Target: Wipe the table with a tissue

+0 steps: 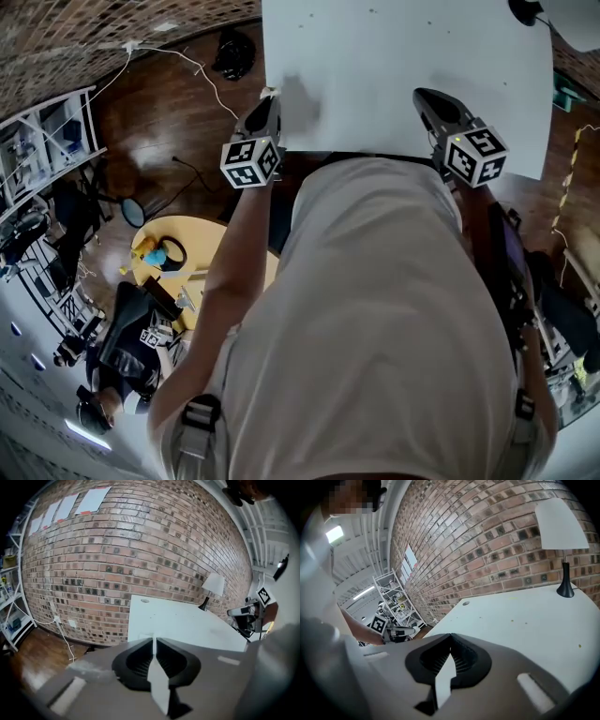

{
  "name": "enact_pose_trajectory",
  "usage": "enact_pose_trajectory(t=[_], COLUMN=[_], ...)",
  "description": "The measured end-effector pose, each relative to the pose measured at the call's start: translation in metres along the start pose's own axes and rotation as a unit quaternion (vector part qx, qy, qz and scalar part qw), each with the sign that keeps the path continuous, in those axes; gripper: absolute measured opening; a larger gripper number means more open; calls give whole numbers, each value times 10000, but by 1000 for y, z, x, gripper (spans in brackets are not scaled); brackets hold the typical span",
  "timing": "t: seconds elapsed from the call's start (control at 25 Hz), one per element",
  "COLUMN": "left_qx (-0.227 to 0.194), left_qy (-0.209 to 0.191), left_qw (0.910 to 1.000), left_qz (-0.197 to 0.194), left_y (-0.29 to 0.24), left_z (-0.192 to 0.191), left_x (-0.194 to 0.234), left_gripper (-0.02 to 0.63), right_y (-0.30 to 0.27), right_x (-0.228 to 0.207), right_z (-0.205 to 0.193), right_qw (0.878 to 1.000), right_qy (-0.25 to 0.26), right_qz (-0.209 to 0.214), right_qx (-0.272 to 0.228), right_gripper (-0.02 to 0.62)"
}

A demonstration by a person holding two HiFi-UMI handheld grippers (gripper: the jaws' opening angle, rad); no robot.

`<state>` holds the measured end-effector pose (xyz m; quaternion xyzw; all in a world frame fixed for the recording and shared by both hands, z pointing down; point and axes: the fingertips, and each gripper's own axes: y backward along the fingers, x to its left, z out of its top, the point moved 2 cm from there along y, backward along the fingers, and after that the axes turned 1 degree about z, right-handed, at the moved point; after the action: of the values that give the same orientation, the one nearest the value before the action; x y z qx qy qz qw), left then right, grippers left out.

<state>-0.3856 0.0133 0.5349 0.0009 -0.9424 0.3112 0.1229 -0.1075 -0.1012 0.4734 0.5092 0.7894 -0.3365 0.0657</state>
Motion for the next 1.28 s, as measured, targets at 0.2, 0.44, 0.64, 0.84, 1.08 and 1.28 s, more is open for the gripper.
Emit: enact_pose_trajectory(t=[0.2,0.44,0.64,0.84,1.08,1.28], left_qx=[132,157,115,131,286,441], left_qy=[72,98,78,54,-118,-244], left_qw=[9999,9998,9998,9997,9990,9983], left_qz=[41,7,-116,-215,-316,-280], left_y=[19,20,5,-23,-56,-91], left_z=[-24,-35,-24,0,19,37], left_x=[-10,-19,-20,-15,-19,-16], left_gripper=[26,26,26,26,26,26], right_y=[-7,-17,-18,-16,-13,-12], right_x=[9,12,13,6,-3,-10], right_z=[1,-2,0,7,8,8], right_qw=[9998,9993,9994,9995,9994,9993], right_qy=[33,72,40,-75,-160,-214], right_qz=[190,319,337,315,273,262], right_qx=[64,167,110,-49,-151,-160], right_gripper=[8,8,8,8,8,8])
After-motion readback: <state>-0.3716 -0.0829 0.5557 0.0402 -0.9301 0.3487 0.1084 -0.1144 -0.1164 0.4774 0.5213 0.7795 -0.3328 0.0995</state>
